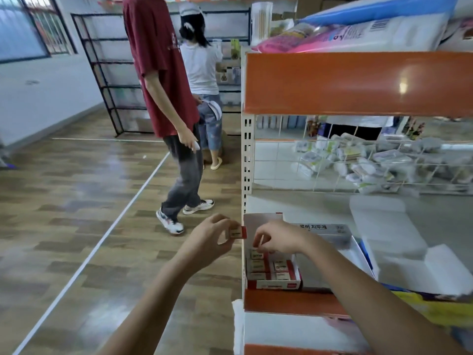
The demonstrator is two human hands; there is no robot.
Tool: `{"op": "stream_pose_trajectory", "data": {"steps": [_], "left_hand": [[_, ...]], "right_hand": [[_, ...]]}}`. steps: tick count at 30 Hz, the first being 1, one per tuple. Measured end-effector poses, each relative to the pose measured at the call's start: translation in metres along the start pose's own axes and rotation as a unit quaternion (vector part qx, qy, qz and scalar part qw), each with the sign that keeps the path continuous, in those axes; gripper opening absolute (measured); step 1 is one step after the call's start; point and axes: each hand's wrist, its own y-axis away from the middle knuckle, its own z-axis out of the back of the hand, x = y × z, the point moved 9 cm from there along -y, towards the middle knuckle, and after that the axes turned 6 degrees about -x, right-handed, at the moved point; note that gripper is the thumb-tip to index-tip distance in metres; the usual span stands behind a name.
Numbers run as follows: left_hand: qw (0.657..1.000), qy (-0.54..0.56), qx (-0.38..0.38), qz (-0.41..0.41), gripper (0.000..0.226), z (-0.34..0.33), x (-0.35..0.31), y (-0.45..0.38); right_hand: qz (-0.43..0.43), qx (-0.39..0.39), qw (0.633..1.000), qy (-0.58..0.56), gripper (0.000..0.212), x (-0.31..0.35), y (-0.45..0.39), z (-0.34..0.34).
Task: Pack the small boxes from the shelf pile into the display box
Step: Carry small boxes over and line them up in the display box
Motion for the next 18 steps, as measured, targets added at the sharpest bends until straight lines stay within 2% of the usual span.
{"op": "stream_pose_trajectory", "data": {"steps": [9, 14, 16, 18], "left_hand": [[1.000, 0.007, 0.006, -0.009, 0.035, -0.008, -0.008, -0.008], [0.999, -0.014, 0.024, -0.022, 0.033, -0.015, -0.023, -0.018], [0.998, -0.027, 0.054, -0.022, 0.036, -0.024, -0.030, -0.024], [0.995, -0.034, 0.094, -0.017, 0.038, -0.036, -0.037, -0.030]], "right_hand": [[-0.011, -0.067, 0.997, 0.040, 0.025, -0.006, 0.006, -0.003], [-0.016, -0.178, 0.983, 0.029, 0.020, -0.015, 0.024, 0.031], [-0.045, -0.232, 0.971, 0.034, 0.015, -0.029, 0.036, 0.049], [-0.085, -0.254, 0.963, 0.035, 0.013, -0.043, 0.047, 0.056]]}}
